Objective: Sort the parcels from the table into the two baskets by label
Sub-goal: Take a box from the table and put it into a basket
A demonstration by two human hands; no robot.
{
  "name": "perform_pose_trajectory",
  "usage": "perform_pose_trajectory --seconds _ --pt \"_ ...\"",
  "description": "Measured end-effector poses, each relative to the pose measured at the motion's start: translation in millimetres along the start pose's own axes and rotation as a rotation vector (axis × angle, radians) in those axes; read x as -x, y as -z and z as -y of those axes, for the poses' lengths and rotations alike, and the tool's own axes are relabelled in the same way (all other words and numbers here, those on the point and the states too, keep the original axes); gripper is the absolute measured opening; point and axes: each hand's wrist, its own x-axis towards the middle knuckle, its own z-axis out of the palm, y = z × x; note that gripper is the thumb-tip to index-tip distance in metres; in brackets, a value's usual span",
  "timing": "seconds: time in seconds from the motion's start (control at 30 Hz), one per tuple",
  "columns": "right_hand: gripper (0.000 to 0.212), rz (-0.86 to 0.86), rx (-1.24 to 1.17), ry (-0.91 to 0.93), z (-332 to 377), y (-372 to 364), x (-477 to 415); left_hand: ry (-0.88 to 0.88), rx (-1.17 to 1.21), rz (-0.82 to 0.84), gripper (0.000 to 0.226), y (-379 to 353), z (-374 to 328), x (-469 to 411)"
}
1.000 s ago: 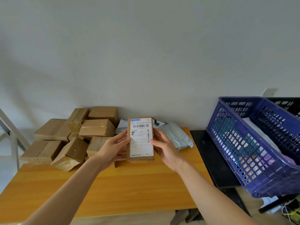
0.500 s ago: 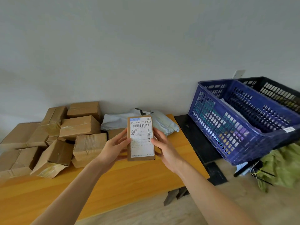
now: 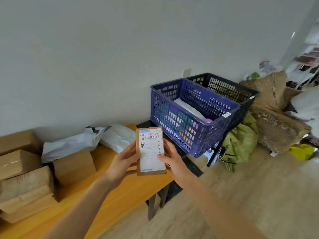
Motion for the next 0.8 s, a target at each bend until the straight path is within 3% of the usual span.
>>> perform_pose_trajectory --seconds 0.27,0.53,0.8 --pt "0.057 -0.073 -0.066 0.057 14 130 31 -0.012 -0.097 0.122 0.055 -131 -14 -33" --pt "0.071 -0.108 -0.049 0.077 17 268 69 0.024 -0.086 0.163 0.048 -279 -8 -54" --pt "0.077 -0.155 -0.09 0.078 17 346 85 0.034 -0.123 0.188 0.05 -359 -2 -80"
